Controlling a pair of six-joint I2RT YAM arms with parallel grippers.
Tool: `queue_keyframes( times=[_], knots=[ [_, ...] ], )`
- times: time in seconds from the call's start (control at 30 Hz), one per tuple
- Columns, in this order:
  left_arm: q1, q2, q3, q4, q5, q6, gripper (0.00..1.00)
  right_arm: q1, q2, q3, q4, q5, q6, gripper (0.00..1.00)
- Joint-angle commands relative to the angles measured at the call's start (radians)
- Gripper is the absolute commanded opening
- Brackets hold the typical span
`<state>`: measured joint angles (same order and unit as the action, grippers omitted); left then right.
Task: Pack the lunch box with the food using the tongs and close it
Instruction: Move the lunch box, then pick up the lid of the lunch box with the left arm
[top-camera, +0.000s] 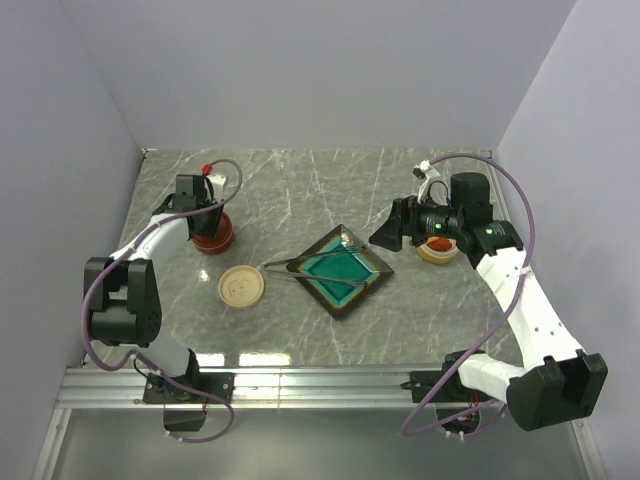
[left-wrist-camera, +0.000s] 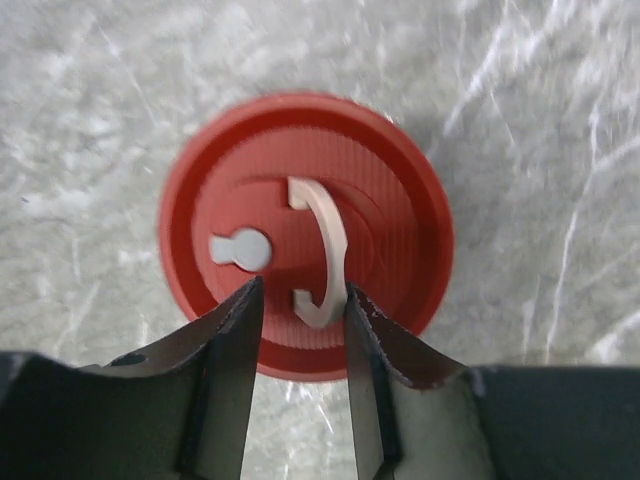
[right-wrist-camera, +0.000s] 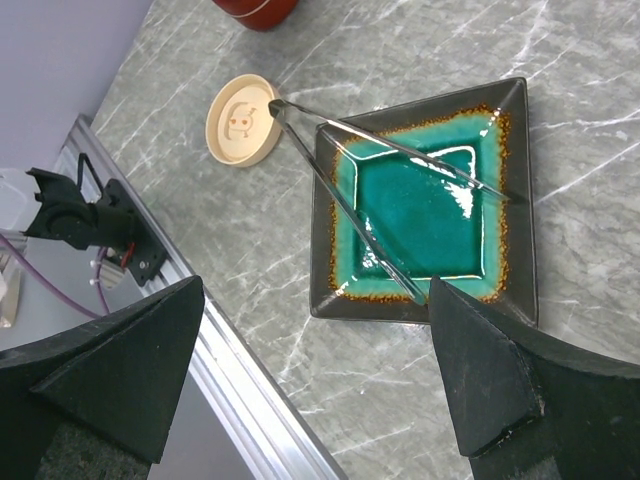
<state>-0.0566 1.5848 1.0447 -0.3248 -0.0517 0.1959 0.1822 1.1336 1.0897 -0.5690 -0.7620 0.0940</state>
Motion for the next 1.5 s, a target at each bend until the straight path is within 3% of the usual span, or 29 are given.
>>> queue_keyframes(
  times=[0.0, 0.13, 0.2, 0.63, 0.83, 0.93, 1.13, 1.33, 1.47],
  knots=[
    [-0.012, -0.008, 0.008, -0.12, 0.03, -0.007, 0.43, -0.007, -0.003, 0.021, 0.034, -0.02, 0.006, 1.0],
    [-0.011, -0.009, 0.044, -0.148, 0.042, -0.012, 0.45, -0.007, -0.001, 0.024, 0.031, -0.023, 0.003, 1.0],
    [-0.011, -0.014, 0.06, -0.152, 0.064, -0.006, 0.54, -0.006, -0.001, 0.026, 0.029, -0.025, 0.003, 1.0],
    [0.012, -0.032, 0.146, -0.189, 0.148, -0.004, 0.57, -0.006, -0.011, 0.024, 0.015, -0.023, -0.011, 1.0],
    [0.009, -0.147, 0.134, -0.263, 0.398, 0.085, 0.58, -0.007, -0.009, 0.024, -0.012, -0.016, -0.06, 1.0],
    [0.009, -0.238, 0.074, -0.307, 0.512, 0.198, 0.57, -0.006, -0.002, 0.024, -0.058, -0.016, -0.085, 1.0],
    [0.0, -0.382, -0.087, -0.537, 0.673, 0.583, 0.55, -0.006, 0.008, 0.022, -0.091, -0.008, -0.131, 1.0],
    [-0.028, -0.479, -0.248, -0.62, 0.655, 0.957, 0.51, -0.006, 0.032, 0.038, -0.097, -0.005, -0.123, 1.0],
    [-0.028, -0.491, -0.302, -0.661, 0.621, 1.286, 0.47, -0.007, 0.023, 0.029, -0.095, -0.003, -0.116, 1.0]
  ],
)
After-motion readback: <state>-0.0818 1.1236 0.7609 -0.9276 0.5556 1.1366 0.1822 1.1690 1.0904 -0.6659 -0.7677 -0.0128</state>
